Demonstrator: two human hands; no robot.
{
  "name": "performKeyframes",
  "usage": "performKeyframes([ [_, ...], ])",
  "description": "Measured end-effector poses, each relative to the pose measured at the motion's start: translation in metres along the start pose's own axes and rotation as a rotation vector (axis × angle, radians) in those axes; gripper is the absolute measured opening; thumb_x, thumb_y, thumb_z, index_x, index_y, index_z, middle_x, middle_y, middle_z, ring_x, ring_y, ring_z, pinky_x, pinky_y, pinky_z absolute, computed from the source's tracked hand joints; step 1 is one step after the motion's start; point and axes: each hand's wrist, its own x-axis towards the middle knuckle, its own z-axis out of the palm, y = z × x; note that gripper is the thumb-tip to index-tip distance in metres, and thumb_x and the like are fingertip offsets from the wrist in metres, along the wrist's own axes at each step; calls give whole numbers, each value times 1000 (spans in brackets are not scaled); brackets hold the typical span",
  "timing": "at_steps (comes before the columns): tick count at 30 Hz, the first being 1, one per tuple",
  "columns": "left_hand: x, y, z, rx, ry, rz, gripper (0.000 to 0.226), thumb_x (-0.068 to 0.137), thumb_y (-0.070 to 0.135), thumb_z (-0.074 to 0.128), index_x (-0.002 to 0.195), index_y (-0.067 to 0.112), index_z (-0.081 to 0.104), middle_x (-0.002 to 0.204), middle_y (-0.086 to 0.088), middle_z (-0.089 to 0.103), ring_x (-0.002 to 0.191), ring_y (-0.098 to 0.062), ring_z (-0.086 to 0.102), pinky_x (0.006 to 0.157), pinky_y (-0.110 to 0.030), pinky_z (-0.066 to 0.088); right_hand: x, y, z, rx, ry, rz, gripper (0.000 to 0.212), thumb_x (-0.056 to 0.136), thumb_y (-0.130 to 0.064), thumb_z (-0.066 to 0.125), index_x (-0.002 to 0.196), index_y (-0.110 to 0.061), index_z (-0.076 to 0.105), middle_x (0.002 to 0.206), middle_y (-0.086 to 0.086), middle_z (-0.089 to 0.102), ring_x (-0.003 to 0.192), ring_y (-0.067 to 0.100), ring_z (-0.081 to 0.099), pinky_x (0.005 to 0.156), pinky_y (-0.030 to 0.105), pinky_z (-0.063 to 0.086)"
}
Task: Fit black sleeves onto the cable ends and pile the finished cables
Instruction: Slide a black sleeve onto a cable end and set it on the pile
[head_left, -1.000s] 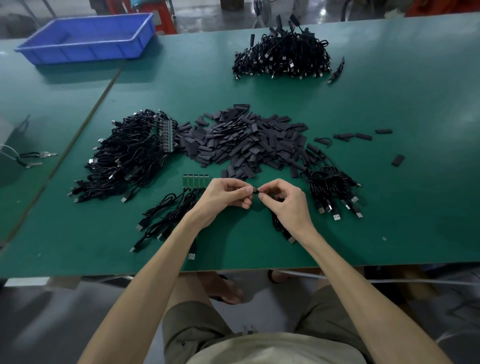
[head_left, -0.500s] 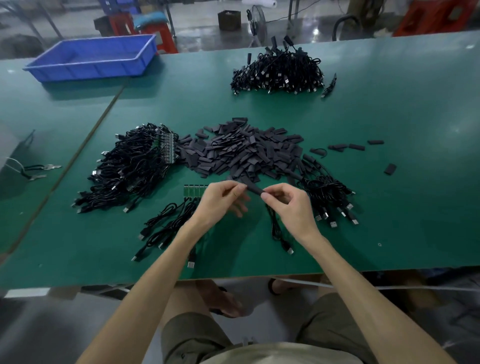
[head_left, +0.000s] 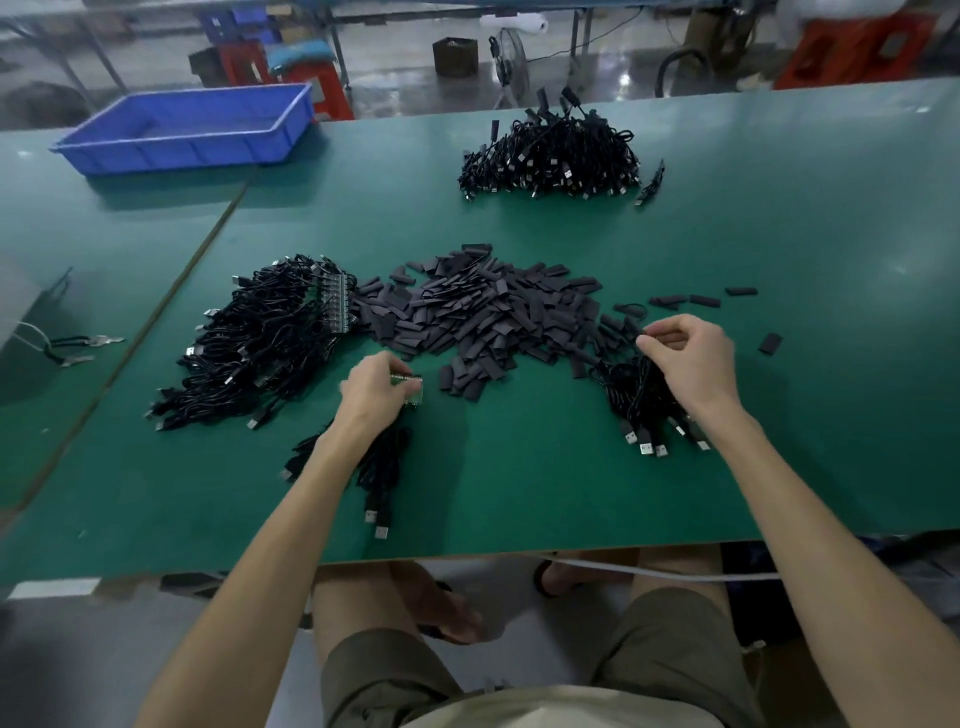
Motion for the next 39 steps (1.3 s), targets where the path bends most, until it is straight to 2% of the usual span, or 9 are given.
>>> performKeyframes([
  [6,-12,16,-4,-404,-105,44,13,90,22,77,99,14,72,96,-3,72,86,-15,68,81,-29,52,-7,-13,9,-216,-27,-151,38,98,-25,68,132,-9,63,130,8,61,129,23,47,112,37,38],
  [9,-21,26,-2,-565,-156,98,14,88,19,79,98,13,73,92,-3,74,82,-12,70,74,-19,51,-28,-35,24,-149,-74,-305,33,97,-26,70,127,-14,66,114,-2,67,115,17,53,103,34,43],
  [13,-31,43,6,-667,-180,163,19,81,18,84,95,10,74,77,3,74,71,-9,69,67,-16,51,-66,-58,64,93,-471,-236,32,94,-29,75,122,-17,68,108,-9,70,101,6,66,89,20,52],
  [17,-39,50,13,-644,-178,176,23,80,21,86,95,10,74,81,-3,72,76,-15,63,77,-33,52,-86,-59,95,309,-533,-64,16,96,-18,74,104,-5,70,94,9,78,87,21,76,79,35,62],
  [20,-43,49,15,-567,-201,171,22,83,25,84,99,14,74,87,-12,74,76,-18,63,76,-37,51,-90,-55,101,368,-500,-4,10,97,-11,71,97,-1,68,81,9,78,75,20,77,70,34,62],
  [24,-41,49,18,-397,-168,173,19,84,27,82,99,19,75,82,-8,74,58,-9,54,60,-27,44,-92,-50,100,424,-501,53,9,98,-9,70,100,0,71,80,10,79,75,24,78,70,34,63],
  [27,-39,52,22,-313,-144,162,18,83,27,82,97,18,75,82,-6,73,62,-11,56,62,-27,46,-92,-47,101,421,-515,56,9,98,-7,69,100,0,73,76,10,78,72,25,78,66,32,62],
  [31,-38,52,30,-234,-112,159,17,82,29,82,95,20,76,80,4,69,59,-4,53,50,-11,36,-90,-41,102,365,-502,57,5,97,-9,71,92,-6,69,69,7,76,66,24,77,62,33,62],
  [39,-45,52,39,-248,-32,146,16,82,27,82,95,20,76,83,12,69,70,4,60,55,-6,41,-91,-36,106,339,-464,43,9,96,-12,73,89,-8,68,67,6,75,62,23,76,60,33,62],
])
